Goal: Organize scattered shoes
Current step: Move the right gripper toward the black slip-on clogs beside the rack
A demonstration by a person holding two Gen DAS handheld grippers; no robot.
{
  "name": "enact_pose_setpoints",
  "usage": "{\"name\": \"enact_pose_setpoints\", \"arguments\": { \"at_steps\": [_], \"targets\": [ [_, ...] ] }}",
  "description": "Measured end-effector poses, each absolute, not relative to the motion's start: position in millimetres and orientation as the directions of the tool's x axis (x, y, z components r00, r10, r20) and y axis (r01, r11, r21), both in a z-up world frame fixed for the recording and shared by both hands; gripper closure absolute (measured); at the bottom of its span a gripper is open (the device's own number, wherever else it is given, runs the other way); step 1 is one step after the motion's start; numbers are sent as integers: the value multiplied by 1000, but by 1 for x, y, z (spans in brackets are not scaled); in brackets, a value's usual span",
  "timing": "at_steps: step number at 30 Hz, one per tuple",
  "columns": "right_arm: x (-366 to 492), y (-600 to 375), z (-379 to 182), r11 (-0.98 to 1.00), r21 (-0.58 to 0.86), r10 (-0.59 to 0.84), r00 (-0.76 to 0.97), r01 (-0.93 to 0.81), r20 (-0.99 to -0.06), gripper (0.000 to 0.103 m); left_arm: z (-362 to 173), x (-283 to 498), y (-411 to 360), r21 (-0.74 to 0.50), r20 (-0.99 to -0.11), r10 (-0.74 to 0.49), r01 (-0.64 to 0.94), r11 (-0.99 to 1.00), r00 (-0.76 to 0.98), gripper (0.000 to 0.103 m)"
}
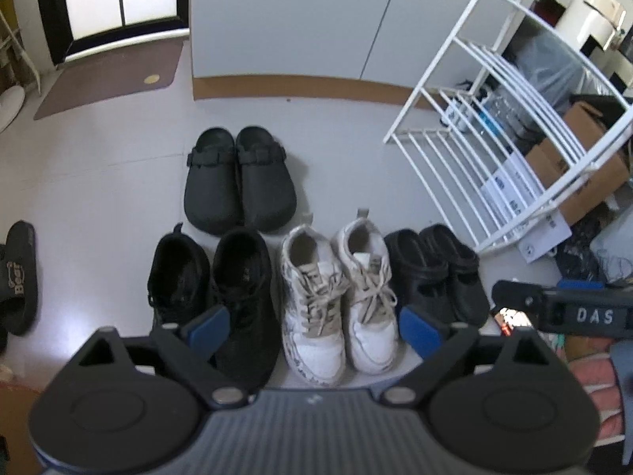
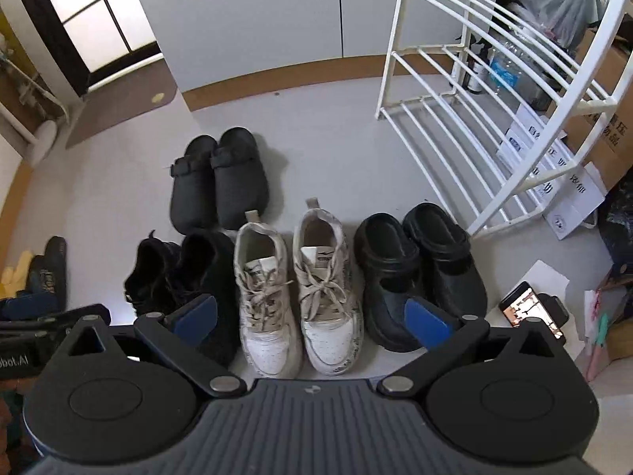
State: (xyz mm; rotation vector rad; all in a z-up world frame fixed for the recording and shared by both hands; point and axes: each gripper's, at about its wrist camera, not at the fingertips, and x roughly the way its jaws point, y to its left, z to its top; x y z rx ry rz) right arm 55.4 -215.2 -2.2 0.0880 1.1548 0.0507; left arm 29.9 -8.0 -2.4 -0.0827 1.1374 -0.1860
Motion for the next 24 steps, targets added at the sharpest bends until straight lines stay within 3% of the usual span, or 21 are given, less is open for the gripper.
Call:
{"name": "enact_pose_setpoints", "arguments": {
  "at_steps": [6, 24],
  "targets": [
    [59, -211, -8, 997, 79, 72, 387, 3, -919, 0, -11, 36, -14, -120, -907, -144, 84, 989, 396, 1],
    [81, -220, -25, 995, 69, 41, 361, 66, -932, 0, -40, 51, -15, -93, -942, -100, 35, 995, 320, 1]
  ]
}}
